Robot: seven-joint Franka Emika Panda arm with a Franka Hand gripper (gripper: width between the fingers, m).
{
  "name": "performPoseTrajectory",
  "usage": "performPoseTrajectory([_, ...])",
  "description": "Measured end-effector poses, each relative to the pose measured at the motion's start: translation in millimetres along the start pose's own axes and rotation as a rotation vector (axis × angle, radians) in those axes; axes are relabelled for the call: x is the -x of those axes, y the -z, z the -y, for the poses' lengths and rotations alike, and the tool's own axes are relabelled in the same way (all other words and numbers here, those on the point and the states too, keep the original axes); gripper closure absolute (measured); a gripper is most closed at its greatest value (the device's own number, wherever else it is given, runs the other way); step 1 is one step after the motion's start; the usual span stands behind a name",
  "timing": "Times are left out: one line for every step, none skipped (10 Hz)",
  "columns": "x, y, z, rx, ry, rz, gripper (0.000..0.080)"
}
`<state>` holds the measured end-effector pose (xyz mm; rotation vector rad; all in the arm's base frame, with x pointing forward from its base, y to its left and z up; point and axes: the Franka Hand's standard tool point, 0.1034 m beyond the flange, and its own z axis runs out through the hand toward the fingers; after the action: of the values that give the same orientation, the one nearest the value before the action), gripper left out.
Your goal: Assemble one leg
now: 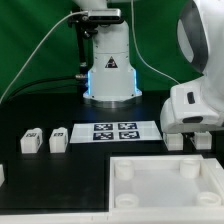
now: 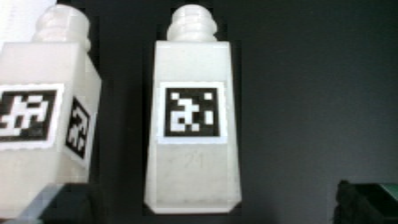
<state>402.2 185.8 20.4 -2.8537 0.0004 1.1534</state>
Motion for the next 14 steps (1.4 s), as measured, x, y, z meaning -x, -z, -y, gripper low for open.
performPoseTrajectory([0.3, -4.7, -0.3, 0.002, 0.000, 0.008, 0.0151])
performPoseTrajectory([1.5, -7.3, -0.8, 0.003, 0.001, 0.014, 0.0151])
performPoseTrajectory([2.3, -9.1, -2.3, 0.003, -0.001, 0.018, 0.0151])
performPoseTrajectory([2.6, -11.0, -3.4, 0.004, -0.003, 0.022, 0.0151])
performPoseTrajectory([2.3, -11.2, -4.2, 0.003, -0.005, 0.022, 0.0151])
performPoseTrajectory([2.3, -11.2, -4.1, 0.003, -0.004, 0.022, 0.0151])
performPoseTrajectory([2.3, -11.2, -4.1, 0.003, -0.004, 0.022, 0.0271])
performPoseTrajectory([2.3, -11.2, -4.1, 0.003, -0.004, 0.022, 0.0408])
performPoseTrajectory([2.3, -11.1, -4.1, 0.003, -0.004, 0.022, 0.0408])
performPoseTrajectory([2.2, -11.1, -4.1, 0.003, -0.004, 0.022, 0.0509])
performPoseTrajectory([2.3, -11.1, -4.1, 0.003, -0.004, 0.022, 0.0509])
performPoseTrajectory([2.3, -11.2, -4.1, 0.003, -0.004, 0.022, 0.0509])
performPoseTrajectory([2.3, -11.2, -4.1, 0.003, -0.004, 0.022, 0.0509])
performPoseTrajectory([2.3, -11.1, -4.1, 0.003, -0.004, 0.022, 0.0509])
